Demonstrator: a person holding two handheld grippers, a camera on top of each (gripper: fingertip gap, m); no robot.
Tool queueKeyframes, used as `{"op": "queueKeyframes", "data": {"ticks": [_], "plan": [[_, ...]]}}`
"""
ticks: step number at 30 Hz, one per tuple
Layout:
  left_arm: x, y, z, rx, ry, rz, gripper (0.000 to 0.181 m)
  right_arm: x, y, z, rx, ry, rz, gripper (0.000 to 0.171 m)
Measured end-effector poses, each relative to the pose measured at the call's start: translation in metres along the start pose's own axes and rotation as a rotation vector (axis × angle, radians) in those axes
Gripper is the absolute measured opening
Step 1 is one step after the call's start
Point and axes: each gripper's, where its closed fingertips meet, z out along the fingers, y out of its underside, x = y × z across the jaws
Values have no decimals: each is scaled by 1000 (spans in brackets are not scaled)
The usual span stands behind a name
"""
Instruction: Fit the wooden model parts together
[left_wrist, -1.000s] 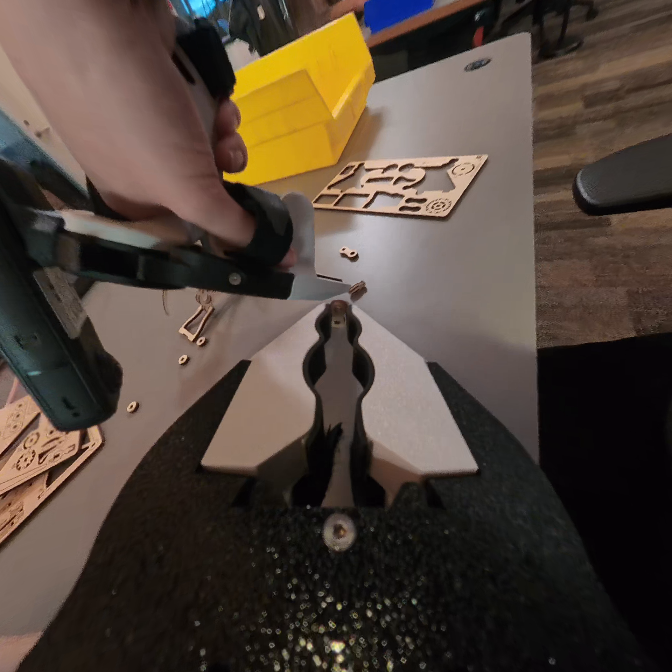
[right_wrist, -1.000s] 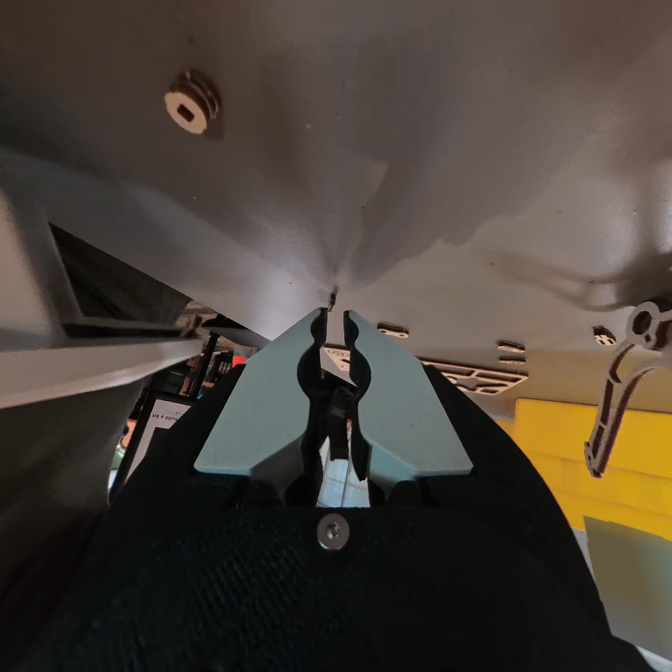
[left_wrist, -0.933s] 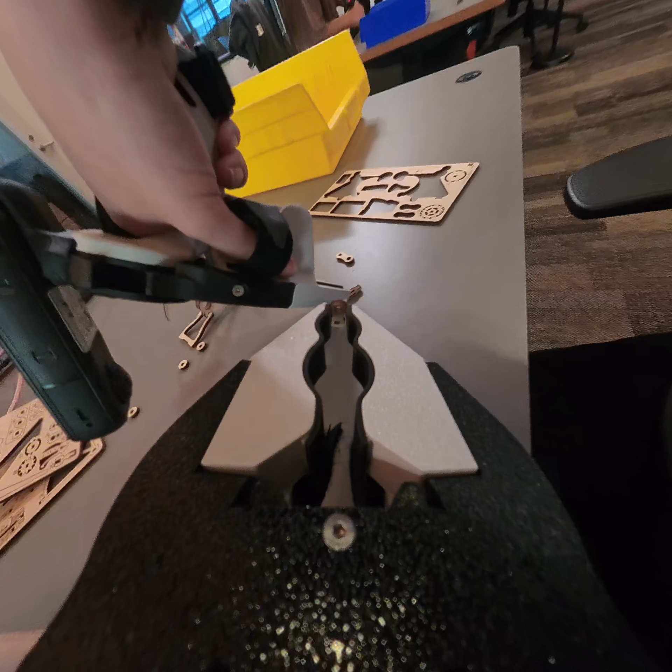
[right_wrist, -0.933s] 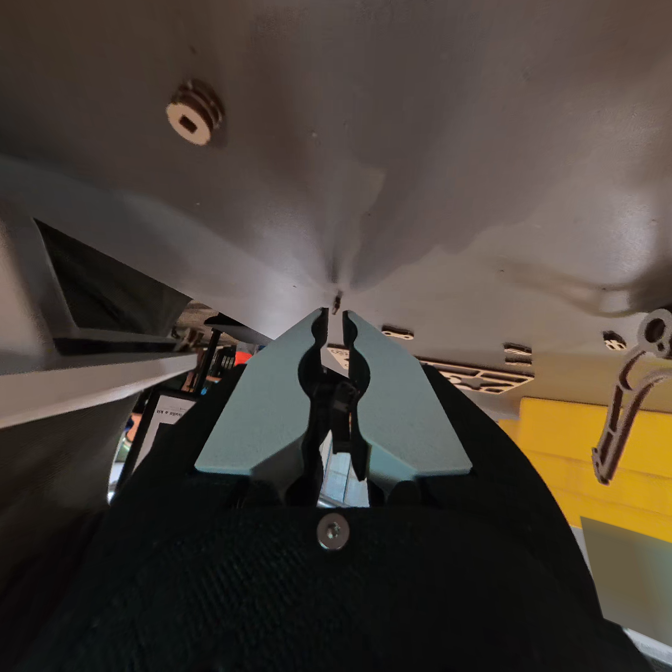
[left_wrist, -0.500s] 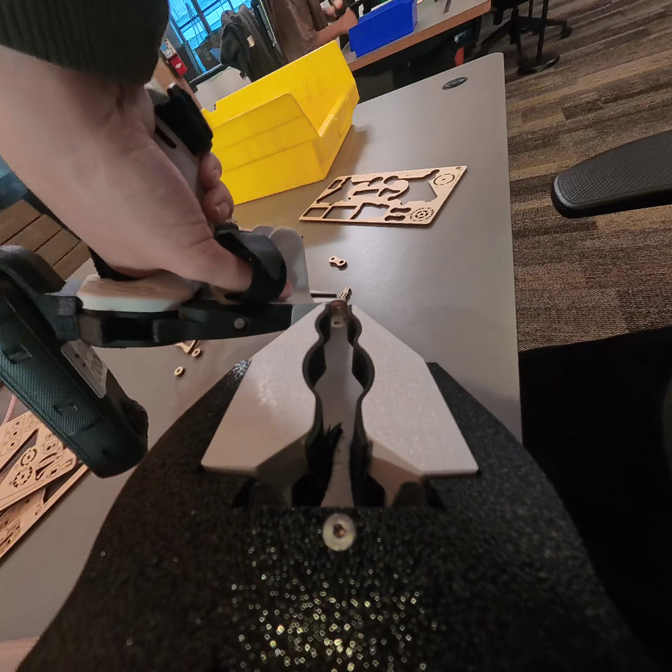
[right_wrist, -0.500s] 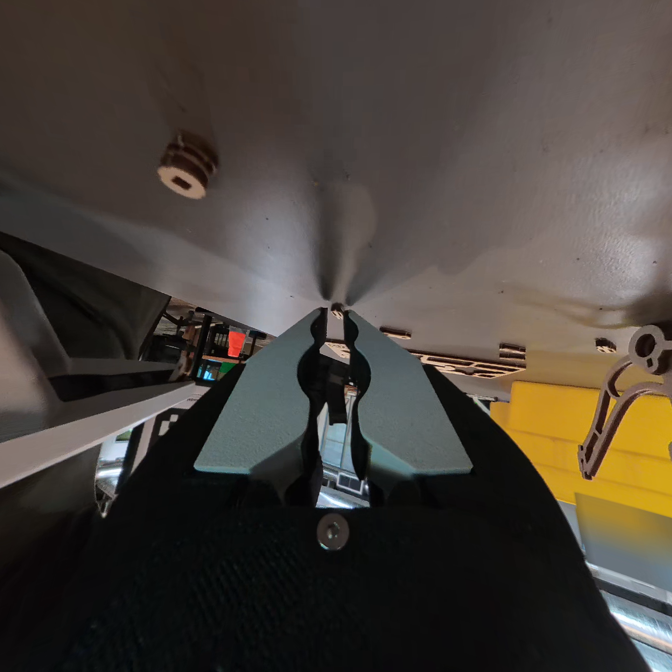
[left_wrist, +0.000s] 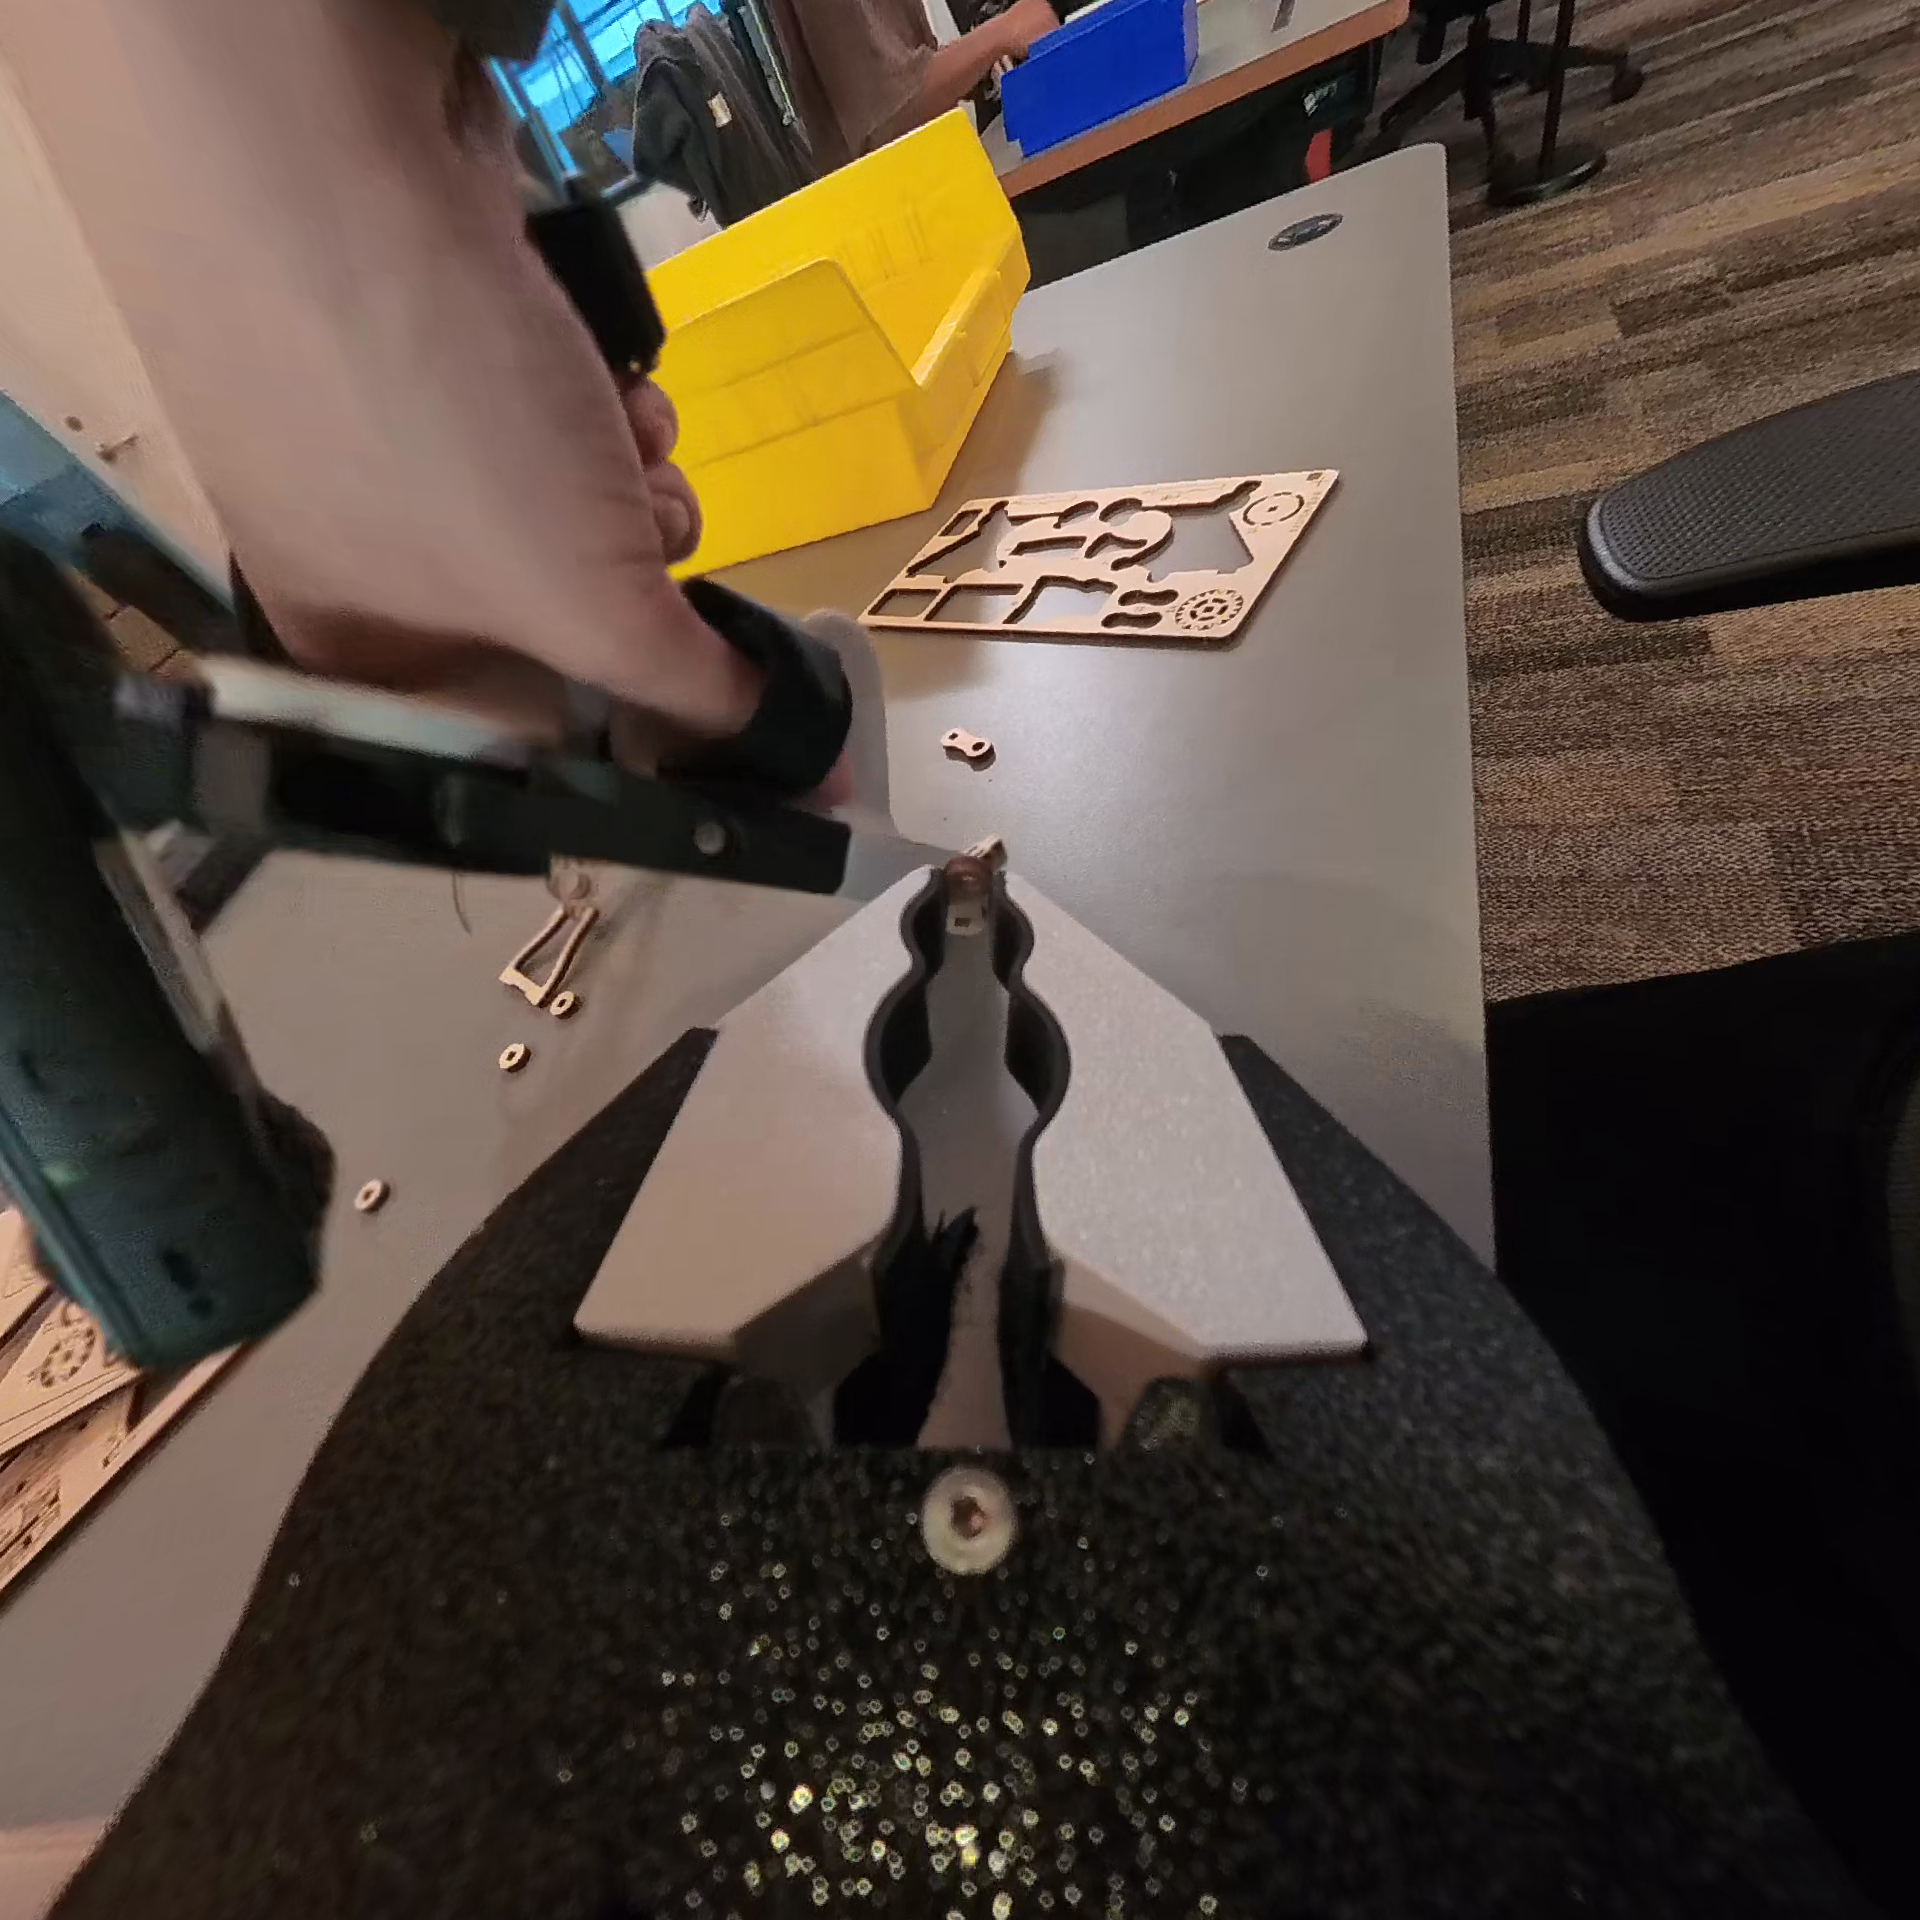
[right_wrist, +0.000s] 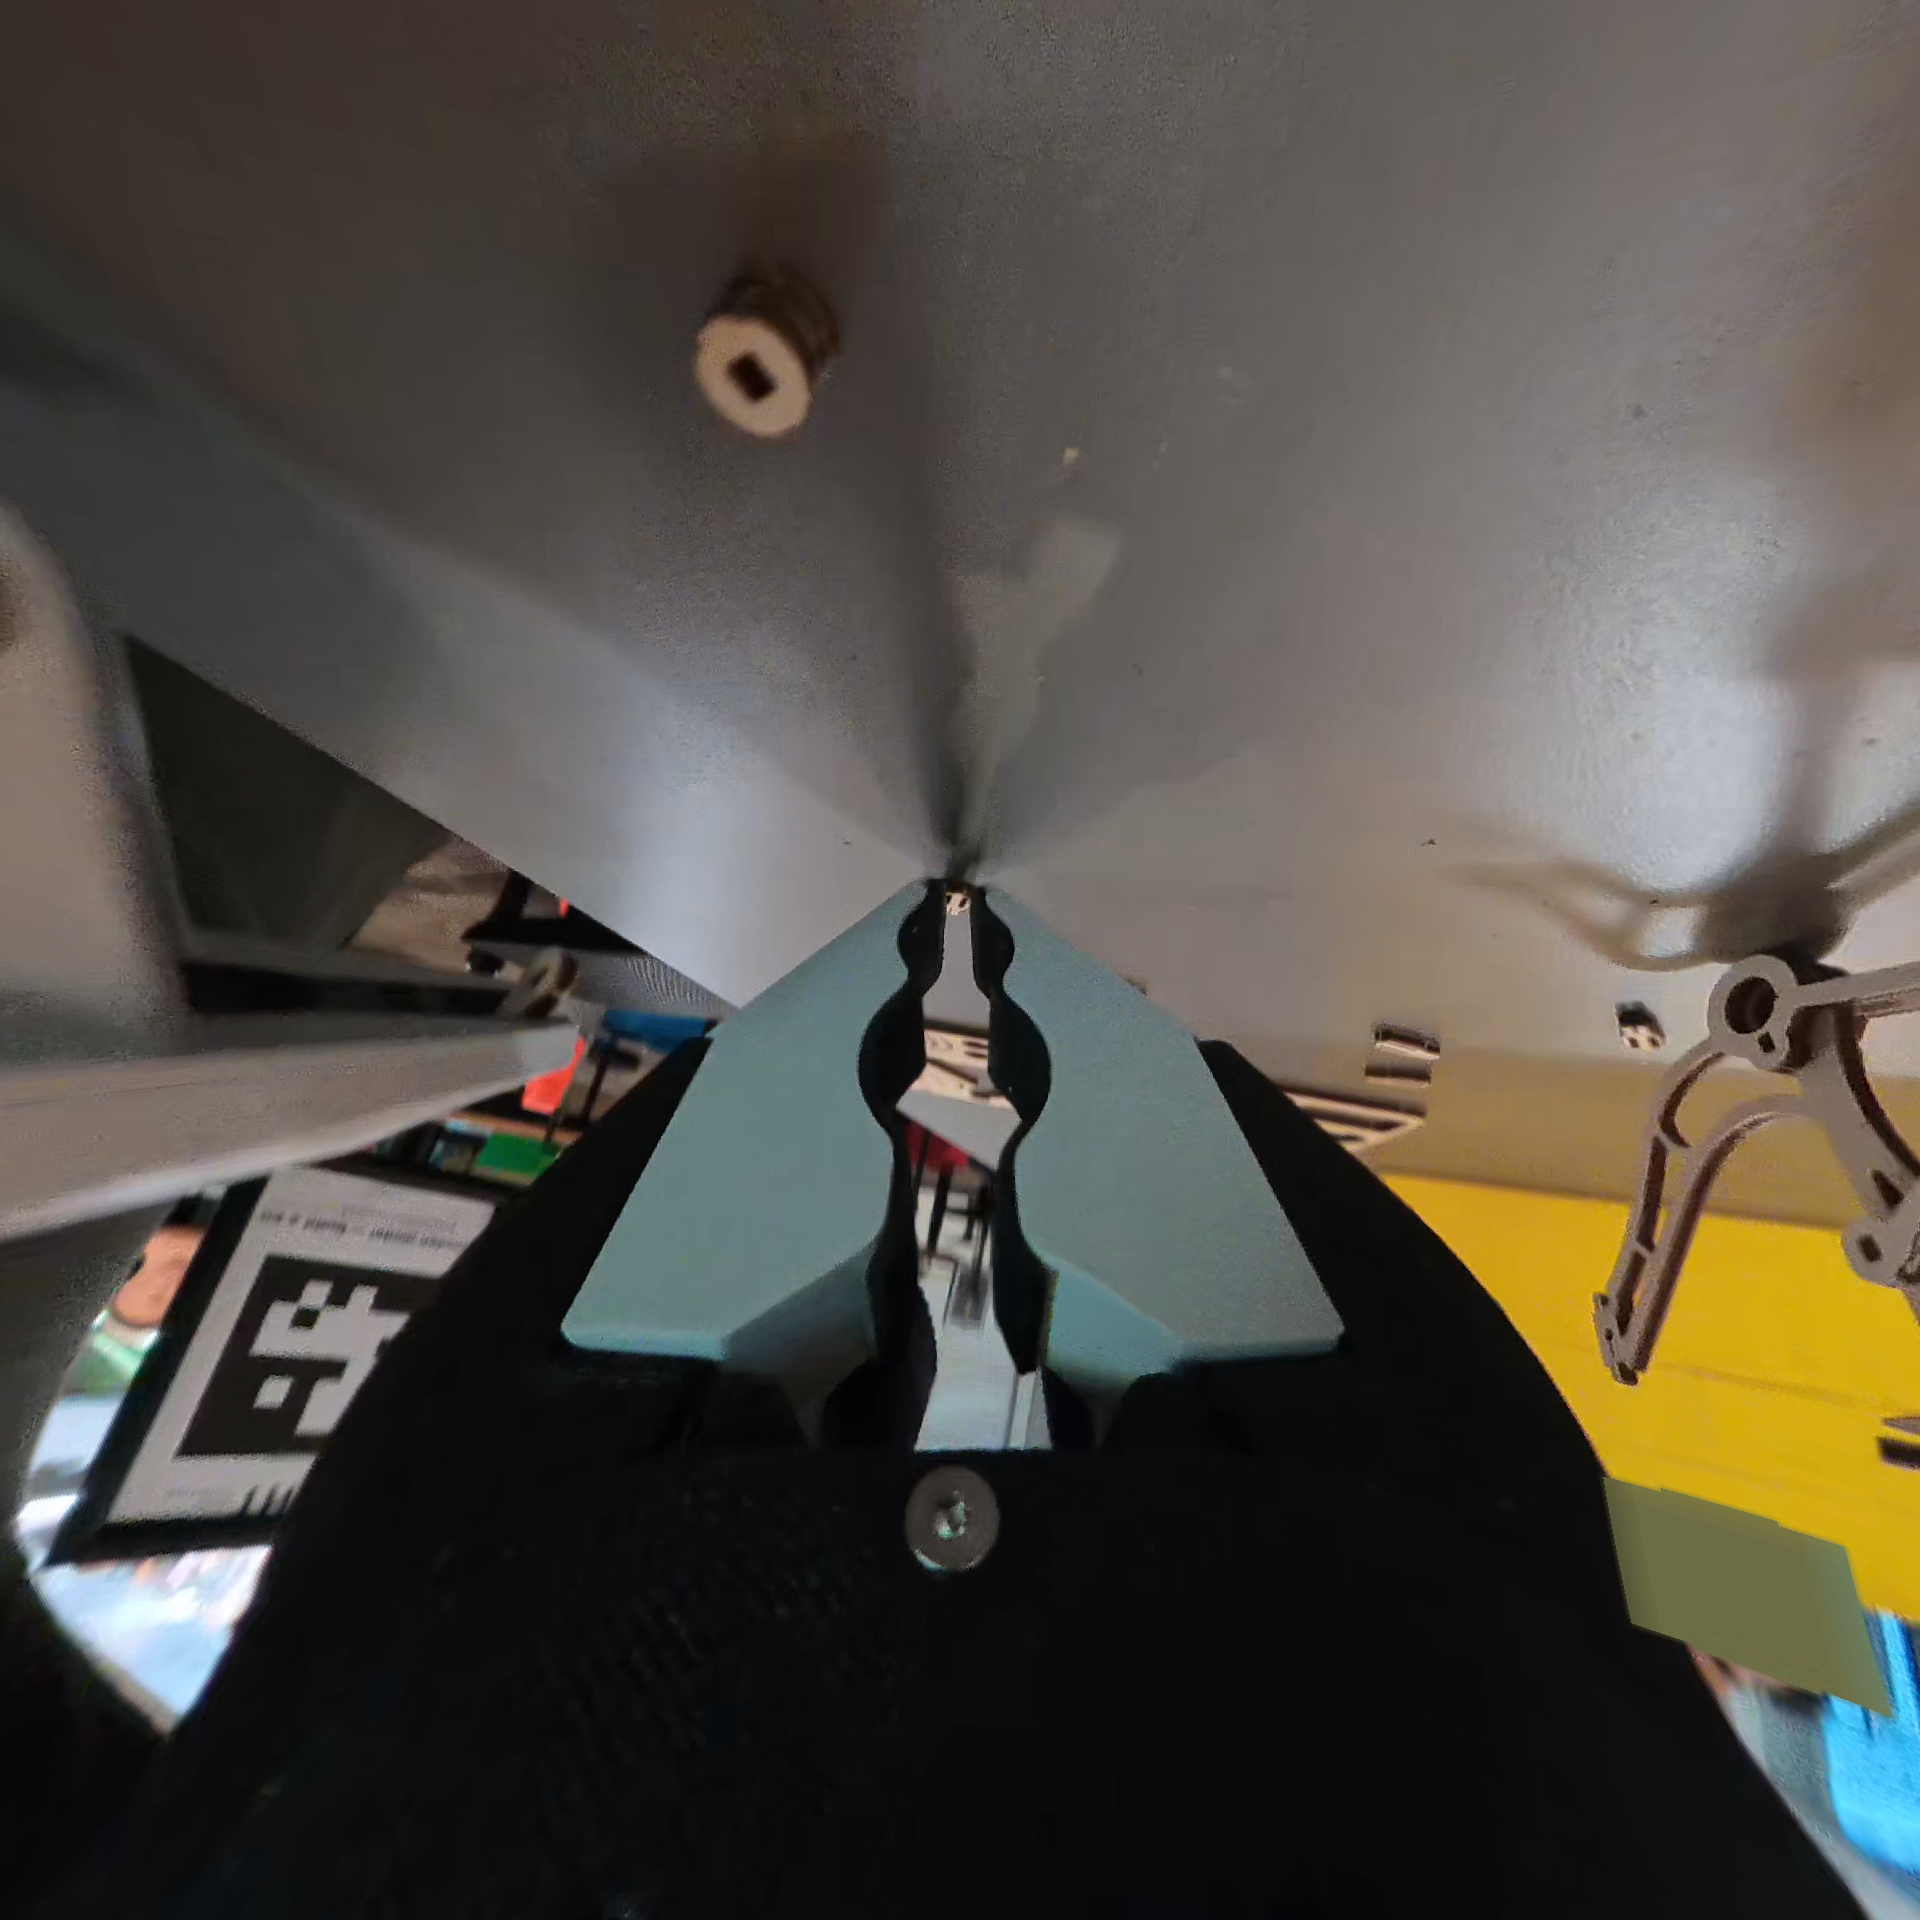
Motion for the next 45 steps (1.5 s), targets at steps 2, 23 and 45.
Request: {"op": "queueKeyframes", "data": {"ticks": [2,23,45], "plan": [[-1,0,0,2,-4,-6,5,-3,-3,-5,122,-20,-43,3],[-13,-3,-2,16,-27,-169,6,-42,14,-82,1763,-47,-204,2],[-39,13,-20,-63,-148,-371,6,-35,-10,-18,1485,194,-347,3]]}}
